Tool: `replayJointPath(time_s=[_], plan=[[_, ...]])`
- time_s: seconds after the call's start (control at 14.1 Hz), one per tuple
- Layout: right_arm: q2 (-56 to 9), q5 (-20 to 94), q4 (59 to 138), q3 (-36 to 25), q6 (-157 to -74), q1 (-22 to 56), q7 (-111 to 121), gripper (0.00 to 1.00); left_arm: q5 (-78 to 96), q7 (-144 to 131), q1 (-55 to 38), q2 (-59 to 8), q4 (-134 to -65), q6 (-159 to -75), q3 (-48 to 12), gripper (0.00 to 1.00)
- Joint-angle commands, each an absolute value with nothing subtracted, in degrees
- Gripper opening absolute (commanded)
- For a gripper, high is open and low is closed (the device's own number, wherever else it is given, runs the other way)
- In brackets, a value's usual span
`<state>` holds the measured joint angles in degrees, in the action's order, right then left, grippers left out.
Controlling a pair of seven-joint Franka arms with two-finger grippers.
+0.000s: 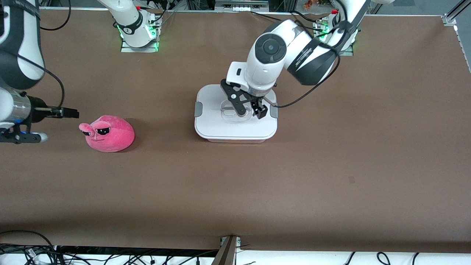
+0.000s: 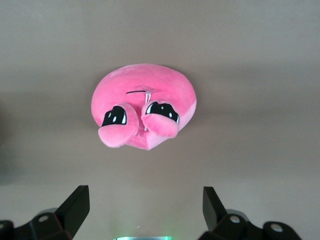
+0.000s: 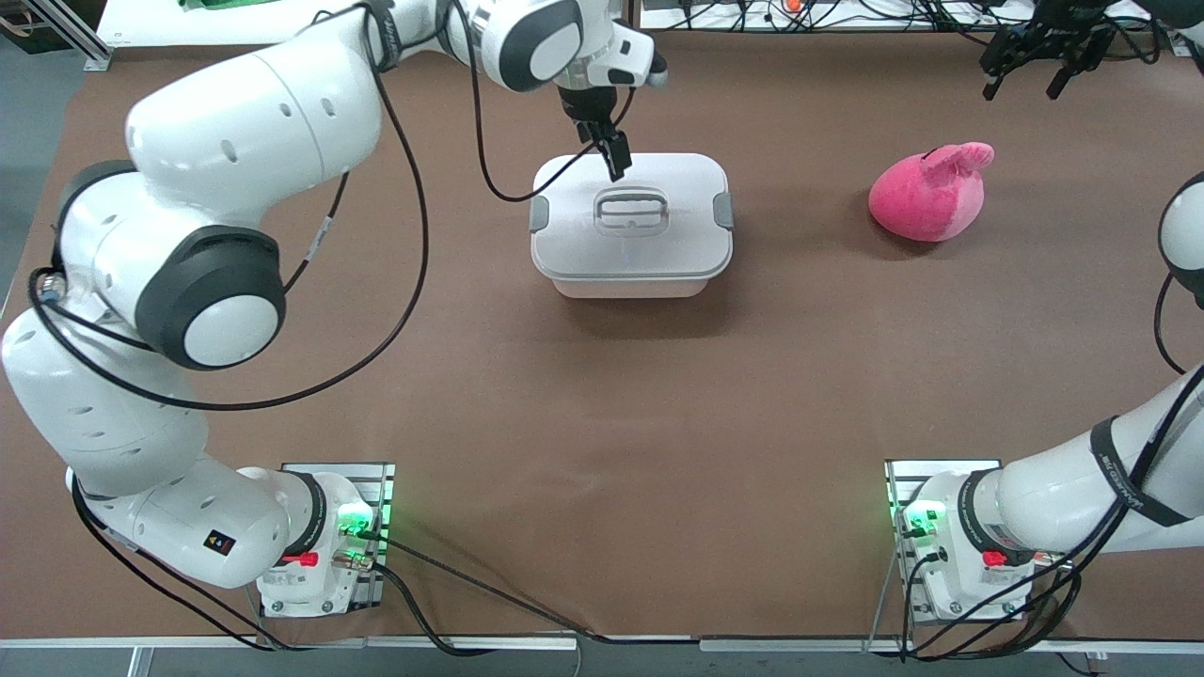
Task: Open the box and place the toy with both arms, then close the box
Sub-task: 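Grasp the lid handle with the left gripper while the right gripper reaches the toy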
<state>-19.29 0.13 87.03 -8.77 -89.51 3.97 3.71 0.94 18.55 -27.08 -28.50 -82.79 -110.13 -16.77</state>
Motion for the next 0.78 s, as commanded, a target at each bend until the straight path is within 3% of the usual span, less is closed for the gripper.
replayJointPath(time_s=[0.0, 0.14, 0.43, 0.71], plan=[[-19.5, 1.3, 94.2, -8.9, -94.9, 3.1, 7.8, 1.0, 0.6, 21.8, -30.9, -32.0, -81.2, -112.3, -16.1, 1.0], [-18.2, 1.2, 100.9, -9.5, -99.9, 3.1, 9.8, 1.0, -1.9, 21.9, -31.1, -34.1, -81.2, -115.6, -16.2, 1.0], [-17.8, 1.2, 105.7, -10.4, -102.4, 3.1, 13.6, 1.0, -2.8, 23.5, -30.8, -34.1, -82.3, -115.3, -16.3, 1.0], [-17.0, 1.2, 110.0, -10.3, -107.6, 3.1, 13.6, 1.0, -3.6, 30.5, -30.9, -34.5, -82.3, -116.0, -16.3, 0.22]])
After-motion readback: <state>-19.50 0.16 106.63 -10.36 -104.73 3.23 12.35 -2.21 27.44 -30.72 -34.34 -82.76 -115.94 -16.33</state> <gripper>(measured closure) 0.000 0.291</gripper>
